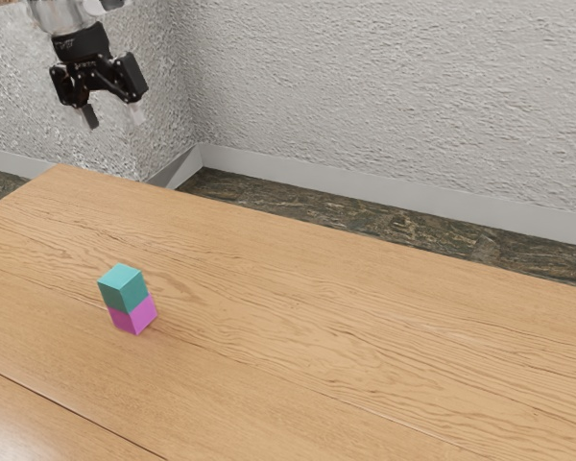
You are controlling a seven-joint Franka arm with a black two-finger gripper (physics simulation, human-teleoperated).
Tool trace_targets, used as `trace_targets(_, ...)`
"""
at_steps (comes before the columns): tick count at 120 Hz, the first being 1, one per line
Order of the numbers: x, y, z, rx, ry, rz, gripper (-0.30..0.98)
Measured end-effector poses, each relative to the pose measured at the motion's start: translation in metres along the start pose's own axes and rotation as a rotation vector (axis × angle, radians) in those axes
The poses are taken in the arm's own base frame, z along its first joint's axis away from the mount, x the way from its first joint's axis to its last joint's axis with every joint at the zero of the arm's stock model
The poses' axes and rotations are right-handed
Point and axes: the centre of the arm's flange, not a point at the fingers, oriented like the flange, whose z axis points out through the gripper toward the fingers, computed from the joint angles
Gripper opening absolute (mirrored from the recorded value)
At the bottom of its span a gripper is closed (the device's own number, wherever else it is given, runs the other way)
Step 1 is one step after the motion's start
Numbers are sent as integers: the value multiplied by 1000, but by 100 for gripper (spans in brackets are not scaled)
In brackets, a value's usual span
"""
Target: Pick up the blue block with one arm, and put the blue block on the table with one arm
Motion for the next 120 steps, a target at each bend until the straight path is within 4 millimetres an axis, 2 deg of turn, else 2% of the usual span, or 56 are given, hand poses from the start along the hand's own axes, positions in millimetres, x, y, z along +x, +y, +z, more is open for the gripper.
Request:
trace_targets(8, 7, 23, 13, -3, 1, 32, 69)
trace_targets(17, 27, 43, 46, 4, -32, 51, 68)
trace_targets(25, 46, 28, 84, 17, -85, 13, 68)
trace_targets(32, 52, 7, 112, 26, -129, -32, 68)
trace_targets(38, 38, -9, 140, 30, -170, -57, 68)
trace_targets(54, -27, -46, 196, 28, -196, -98, 68)
trace_targets(58, -36, -56, 205, 42, -180, -102, 68)
trace_targets(64, -39, -65, 213, 62, -147, -100, 68)
trace_targets(80, -15, -84, 253, 128, -86, -69, 68)
trace_targets(98, -1, -98, 258, 156, 7, -28, 68)
trace_targets(120, 13, -124, 291, 179, 26, 1, 68)
